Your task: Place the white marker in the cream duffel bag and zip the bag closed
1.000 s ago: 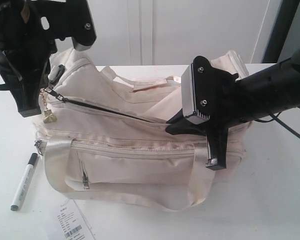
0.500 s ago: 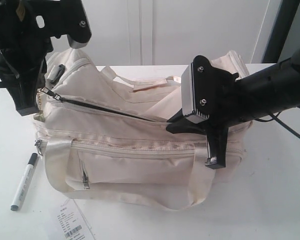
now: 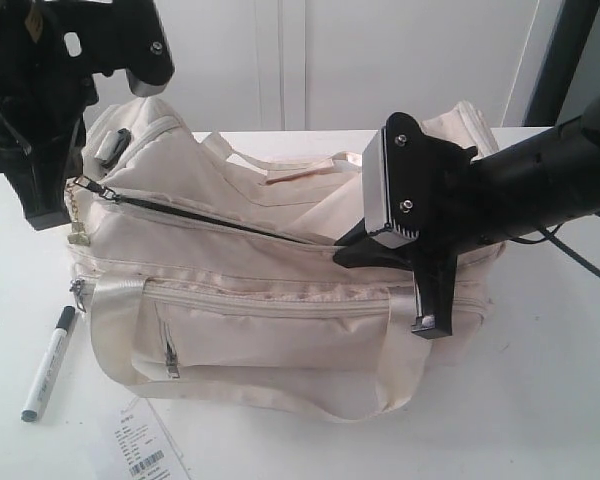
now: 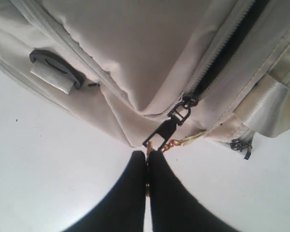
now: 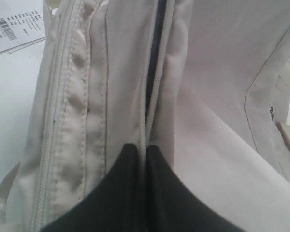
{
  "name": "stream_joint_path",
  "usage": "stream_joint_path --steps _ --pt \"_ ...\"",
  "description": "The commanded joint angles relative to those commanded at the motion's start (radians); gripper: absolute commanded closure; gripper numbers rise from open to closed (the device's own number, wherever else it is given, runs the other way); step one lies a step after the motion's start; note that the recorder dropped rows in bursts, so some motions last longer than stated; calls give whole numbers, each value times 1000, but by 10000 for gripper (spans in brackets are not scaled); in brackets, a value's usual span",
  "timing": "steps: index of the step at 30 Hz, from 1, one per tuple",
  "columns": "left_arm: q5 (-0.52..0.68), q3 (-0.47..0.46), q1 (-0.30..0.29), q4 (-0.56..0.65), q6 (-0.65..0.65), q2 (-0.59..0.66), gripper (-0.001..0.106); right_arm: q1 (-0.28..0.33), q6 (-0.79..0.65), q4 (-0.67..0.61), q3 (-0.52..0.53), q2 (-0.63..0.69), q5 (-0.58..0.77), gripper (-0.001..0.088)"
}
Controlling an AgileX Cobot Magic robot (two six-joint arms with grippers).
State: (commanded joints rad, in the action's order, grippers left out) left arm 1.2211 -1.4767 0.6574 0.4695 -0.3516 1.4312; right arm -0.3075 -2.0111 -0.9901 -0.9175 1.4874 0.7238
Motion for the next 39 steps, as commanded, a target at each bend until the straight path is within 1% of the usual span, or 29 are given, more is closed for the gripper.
stream_joint_path --steps 9,11,16,19,26,29,30,31,32,34,35,36,37,38,39 --pt "0 0 -10 -11 0 0 1053 0 8 0 0 0 0 868" --pt "0 0 -22 -9 -3 0 1053 0 12 0 0 0 0 868" --pt "0 0 -73 -10 -3 0 1053 0 12 0 0 0 0 868" --pt "0 0 -87 -51 -5 0 1053 0 12 0 0 0 0 868" --pt "0 0 -87 -118 0 4 1053 0 12 0 0 0 11 868" --pt "0 0 -87 -167 12 6 1053 0 41 0 0 0 16 868" --pt "0 0 -87 -180 12 6 1053 0 70 -5 0 0 11 867" --pt "-37 0 -87 -191 12 6 1053 0 112 -5 0 0 11 846" --pt "-66 0 -87 -193 12 11 1053 0 138 -5 0 0 16 802" --pt "-75 0 -87 -193 12 23 1053 0 157 -5 0 -2 44 613" --pt "-66 0 -87 -197 14 25 1053 0 157 -8 0 -9 58 473" --pt "-66 0 -87 -208 16 25 1053 0 166 -31 -1 -24 58 360" --pt "-69 0 -87 -220 19 24 1053 0 185 -103 -3 -48 47 268" --pt "-69 0 -87 -230 19 24 1053 0 184 -181 -12 -68 32 236" --pt "-69 0 -87 -246 19 24 1053 0 185 -294 -26 -91 2 233"
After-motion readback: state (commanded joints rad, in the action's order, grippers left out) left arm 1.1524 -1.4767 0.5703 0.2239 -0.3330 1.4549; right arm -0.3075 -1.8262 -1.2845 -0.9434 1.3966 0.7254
